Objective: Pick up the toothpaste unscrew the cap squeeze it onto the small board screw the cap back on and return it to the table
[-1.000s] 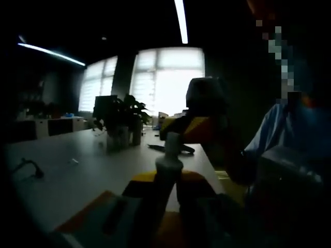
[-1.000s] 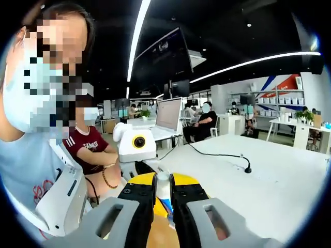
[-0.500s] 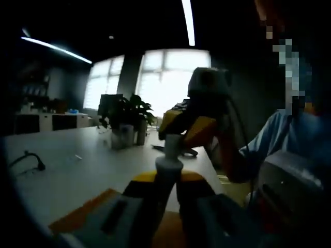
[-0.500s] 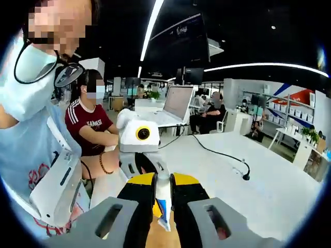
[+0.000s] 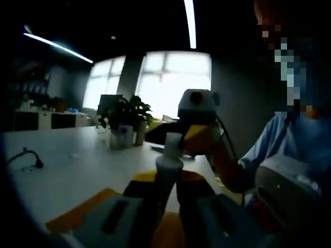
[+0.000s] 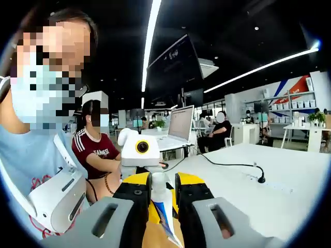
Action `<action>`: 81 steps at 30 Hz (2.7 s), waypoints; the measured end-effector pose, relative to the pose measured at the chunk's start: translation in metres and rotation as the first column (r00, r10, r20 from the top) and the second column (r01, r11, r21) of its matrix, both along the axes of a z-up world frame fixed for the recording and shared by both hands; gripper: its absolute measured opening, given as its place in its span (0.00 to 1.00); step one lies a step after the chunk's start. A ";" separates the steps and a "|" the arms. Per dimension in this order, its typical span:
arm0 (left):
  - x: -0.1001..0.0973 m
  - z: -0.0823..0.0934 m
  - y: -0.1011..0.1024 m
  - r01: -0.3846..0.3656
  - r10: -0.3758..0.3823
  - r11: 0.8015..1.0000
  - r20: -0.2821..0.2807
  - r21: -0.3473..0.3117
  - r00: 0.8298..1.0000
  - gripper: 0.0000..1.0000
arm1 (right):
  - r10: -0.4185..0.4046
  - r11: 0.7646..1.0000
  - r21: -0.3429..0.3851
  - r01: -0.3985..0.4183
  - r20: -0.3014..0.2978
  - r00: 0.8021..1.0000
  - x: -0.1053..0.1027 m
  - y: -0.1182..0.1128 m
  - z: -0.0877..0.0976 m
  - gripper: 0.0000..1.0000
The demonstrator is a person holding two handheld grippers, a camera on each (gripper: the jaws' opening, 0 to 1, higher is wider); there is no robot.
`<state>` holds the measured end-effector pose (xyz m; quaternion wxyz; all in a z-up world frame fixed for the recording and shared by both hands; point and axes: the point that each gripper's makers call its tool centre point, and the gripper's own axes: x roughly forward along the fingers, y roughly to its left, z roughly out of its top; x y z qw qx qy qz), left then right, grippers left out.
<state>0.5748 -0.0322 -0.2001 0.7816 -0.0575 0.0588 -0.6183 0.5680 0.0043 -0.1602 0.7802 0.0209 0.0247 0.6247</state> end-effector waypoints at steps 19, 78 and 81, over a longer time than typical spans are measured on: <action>0.008 -0.001 0.002 -0.051 0.051 0.999 -0.011 0.003 0.999 0.11 | -0.154 0.983 -0.077 0.164 0.121 0.981 -0.001 0.006 -0.003 0.18; 0.015 -0.003 -0.004 -0.154 0.152 0.987 0.042 0.040 0.987 0.10 | -0.393 0.910 -0.073 0.409 0.171 0.904 0.024 0.007 -0.004 0.12; 0.018 -0.003 -0.001 -0.184 0.182 0.982 0.044 0.038 0.982 0.10 | -0.402 0.907 -0.072 0.416 0.154 0.903 0.024 0.007 -0.006 0.15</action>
